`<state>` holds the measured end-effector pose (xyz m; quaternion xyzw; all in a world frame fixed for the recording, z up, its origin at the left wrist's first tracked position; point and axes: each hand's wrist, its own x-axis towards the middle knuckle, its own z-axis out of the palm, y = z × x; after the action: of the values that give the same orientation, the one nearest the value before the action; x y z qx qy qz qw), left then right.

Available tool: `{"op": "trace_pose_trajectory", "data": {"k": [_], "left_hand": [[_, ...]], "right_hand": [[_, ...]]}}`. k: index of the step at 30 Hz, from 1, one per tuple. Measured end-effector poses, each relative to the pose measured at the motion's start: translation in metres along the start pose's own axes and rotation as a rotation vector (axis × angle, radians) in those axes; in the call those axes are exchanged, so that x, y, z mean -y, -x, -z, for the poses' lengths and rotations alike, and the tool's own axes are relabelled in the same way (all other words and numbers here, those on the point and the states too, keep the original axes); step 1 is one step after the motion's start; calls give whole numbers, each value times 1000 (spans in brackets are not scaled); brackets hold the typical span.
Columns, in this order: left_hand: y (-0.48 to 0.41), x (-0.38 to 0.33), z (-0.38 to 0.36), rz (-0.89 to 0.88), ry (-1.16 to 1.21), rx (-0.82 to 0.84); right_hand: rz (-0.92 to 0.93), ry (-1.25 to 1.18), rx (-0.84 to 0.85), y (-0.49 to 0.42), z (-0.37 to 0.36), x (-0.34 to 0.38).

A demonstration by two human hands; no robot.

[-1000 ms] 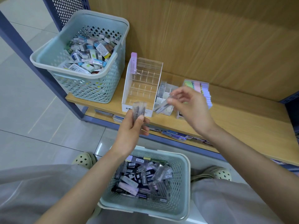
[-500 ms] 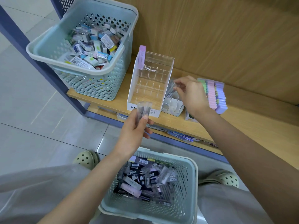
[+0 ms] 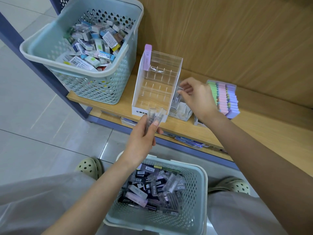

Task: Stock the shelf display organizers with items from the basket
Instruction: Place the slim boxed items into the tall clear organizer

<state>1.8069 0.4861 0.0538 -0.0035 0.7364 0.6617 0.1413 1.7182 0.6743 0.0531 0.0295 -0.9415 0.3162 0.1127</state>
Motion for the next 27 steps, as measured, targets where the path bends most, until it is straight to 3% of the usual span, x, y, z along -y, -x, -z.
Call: {"op": "trace_pose_trajectory", "data": {"k": [3,7,11,16,19,24,27], "left_hand": [[0,1,0,-4,3,-3],[1,1,0,6,-7,2],[2,-1,-1,12,-14,-3],[2,-4,-5,131,77,-26],[4,-4,-5,131,55,-4],[8,-7,-6,67,25,78],[12,-6,-6,47,19,61]], "right_hand": [[-3,-5,-1,0,-4,0],[-58,79,135,3,-9,-12],[-25,161,129,7,-8,-11],[-43,275,196,11,-7,5],[17,57,97,29,3,26],[-25,-194,347,61,14,51],[-207,-446,372,66,22,52]]}}
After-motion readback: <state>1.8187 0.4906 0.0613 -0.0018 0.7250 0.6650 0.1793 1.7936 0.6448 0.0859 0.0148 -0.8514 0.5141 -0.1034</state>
